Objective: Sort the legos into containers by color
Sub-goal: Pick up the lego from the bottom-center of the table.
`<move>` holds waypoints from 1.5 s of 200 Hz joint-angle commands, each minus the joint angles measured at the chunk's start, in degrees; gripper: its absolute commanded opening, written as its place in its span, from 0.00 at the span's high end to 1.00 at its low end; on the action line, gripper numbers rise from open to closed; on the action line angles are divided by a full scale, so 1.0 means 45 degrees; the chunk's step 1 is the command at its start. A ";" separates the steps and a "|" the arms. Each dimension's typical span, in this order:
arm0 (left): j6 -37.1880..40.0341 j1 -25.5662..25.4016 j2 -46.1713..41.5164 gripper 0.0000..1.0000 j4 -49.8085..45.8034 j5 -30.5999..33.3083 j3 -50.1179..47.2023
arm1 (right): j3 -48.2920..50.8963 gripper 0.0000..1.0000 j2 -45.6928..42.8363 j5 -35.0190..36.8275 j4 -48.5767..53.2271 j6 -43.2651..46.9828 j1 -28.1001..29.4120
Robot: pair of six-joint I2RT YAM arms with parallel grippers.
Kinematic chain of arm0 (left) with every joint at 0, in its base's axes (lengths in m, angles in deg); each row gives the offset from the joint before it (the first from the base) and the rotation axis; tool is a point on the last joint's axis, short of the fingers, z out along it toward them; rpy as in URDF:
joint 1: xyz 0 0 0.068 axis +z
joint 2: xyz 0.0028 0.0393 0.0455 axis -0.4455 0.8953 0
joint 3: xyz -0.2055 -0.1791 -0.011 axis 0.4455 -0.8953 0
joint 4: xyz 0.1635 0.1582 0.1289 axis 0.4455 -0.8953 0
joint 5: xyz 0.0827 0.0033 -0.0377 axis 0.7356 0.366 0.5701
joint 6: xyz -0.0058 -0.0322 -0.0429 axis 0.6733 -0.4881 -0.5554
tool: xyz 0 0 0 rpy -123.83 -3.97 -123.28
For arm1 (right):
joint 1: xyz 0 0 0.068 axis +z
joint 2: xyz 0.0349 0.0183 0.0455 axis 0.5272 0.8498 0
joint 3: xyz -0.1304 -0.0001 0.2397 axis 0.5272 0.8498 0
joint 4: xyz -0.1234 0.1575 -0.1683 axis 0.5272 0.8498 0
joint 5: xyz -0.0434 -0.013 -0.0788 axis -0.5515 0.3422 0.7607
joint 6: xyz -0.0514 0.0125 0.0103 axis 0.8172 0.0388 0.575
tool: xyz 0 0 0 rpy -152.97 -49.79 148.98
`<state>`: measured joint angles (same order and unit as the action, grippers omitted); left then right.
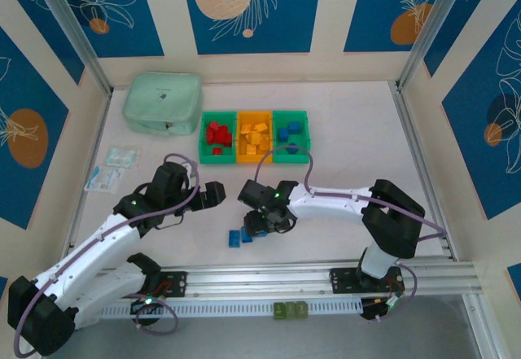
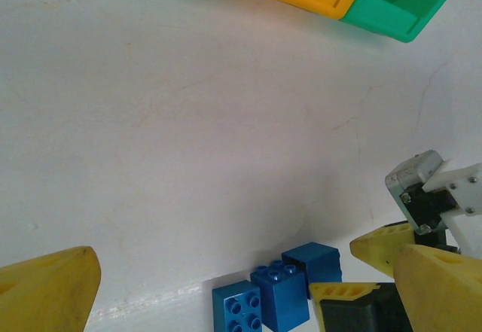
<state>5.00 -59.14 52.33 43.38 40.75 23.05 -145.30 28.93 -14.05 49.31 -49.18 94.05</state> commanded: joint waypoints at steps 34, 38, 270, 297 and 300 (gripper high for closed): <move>-0.0005 0.0156 -0.0090 0.01 -0.0145 0.0361 -0.0152 | -0.0061 0.28 0.0563 -0.0227 -0.0236 -0.0224 -0.0039; 0.0004 0.0159 -0.0071 0.01 -0.0135 0.0378 -0.0151 | -0.0066 0.28 0.0611 -0.0226 -0.0252 -0.0232 -0.0049; 0.0065 0.0220 0.0960 0.01 0.0419 -0.0043 0.0572 | 0.0226 0.55 -0.1777 0.0977 0.1293 0.0542 -0.1472; 0.0318 0.0213 0.1472 0.01 0.0743 -0.0201 0.1121 | -0.0457 0.55 -0.2397 0.1311 0.1519 0.1820 -0.2767; 0.0358 0.0213 0.1547 0.01 0.0786 -0.0203 0.1183 | -0.0538 0.55 -0.2411 0.1299 0.1515 0.1963 -0.2992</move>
<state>5.07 -58.90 57.53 44.49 41.49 24.84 -143.92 20.67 -10.51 53.90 -46.01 85.57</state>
